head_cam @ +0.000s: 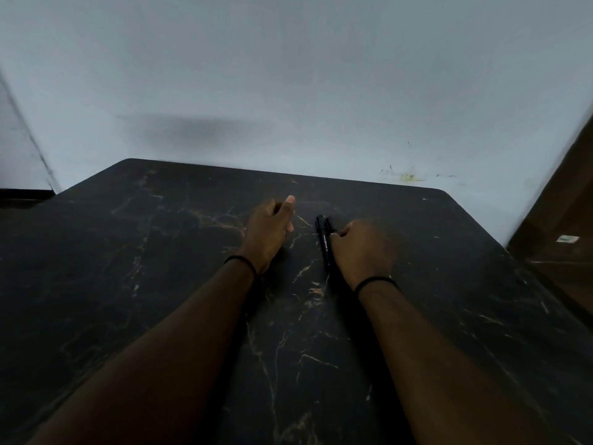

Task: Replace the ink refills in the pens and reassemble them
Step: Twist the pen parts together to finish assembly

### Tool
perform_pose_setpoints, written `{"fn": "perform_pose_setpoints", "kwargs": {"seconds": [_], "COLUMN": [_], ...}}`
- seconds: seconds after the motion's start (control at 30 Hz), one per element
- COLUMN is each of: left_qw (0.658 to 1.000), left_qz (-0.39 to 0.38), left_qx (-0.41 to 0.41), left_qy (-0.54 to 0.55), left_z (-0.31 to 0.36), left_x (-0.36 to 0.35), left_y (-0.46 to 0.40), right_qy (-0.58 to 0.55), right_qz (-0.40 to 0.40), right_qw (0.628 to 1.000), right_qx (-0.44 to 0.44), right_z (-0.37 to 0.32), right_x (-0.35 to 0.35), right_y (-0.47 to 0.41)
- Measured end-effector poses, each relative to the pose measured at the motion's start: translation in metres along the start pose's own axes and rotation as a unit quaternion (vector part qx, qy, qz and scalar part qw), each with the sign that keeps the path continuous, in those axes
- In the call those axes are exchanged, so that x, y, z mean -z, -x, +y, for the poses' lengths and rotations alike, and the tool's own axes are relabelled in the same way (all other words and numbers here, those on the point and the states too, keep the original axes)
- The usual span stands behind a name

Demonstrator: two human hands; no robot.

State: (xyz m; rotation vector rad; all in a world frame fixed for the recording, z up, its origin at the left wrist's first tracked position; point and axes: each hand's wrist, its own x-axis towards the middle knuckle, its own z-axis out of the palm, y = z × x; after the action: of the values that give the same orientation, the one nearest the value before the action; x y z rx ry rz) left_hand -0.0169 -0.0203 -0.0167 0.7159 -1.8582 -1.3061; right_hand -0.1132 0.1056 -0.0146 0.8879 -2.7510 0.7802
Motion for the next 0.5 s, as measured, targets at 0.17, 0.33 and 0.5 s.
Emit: {"fn": "perform_pose_setpoints", "kwargs": {"seconds": [0.17, 0.33, 0.5], "left_qw": [1.0, 1.0, 1.0], "left_qz": [-0.003, 0.001, 0.001], "left_qx": [0.0, -0.003, -0.006], "left_qy": [0.002, 0.003, -0.004], "left_z": [-0.0005, -0.0002, -0.0014], "left_x": [-0.0003, -0.0006, -0.0008], "left_y": [0.0003, 0.0003, -0.0006], "right_qy": [-0.02, -0.036, -0.058], "right_qz": [-0.01, -0.023, -0.018], "right_qw": [1.0, 0.999, 0.998], "right_qx": [-0.006, -0.011, -0.017], "right_z": [-0.0014, -0.0017, -0.0007], "right_x": [0.0015, 0.0006, -0.0013], "right_y": [-0.0003, -0.0017, -0.0026]}}
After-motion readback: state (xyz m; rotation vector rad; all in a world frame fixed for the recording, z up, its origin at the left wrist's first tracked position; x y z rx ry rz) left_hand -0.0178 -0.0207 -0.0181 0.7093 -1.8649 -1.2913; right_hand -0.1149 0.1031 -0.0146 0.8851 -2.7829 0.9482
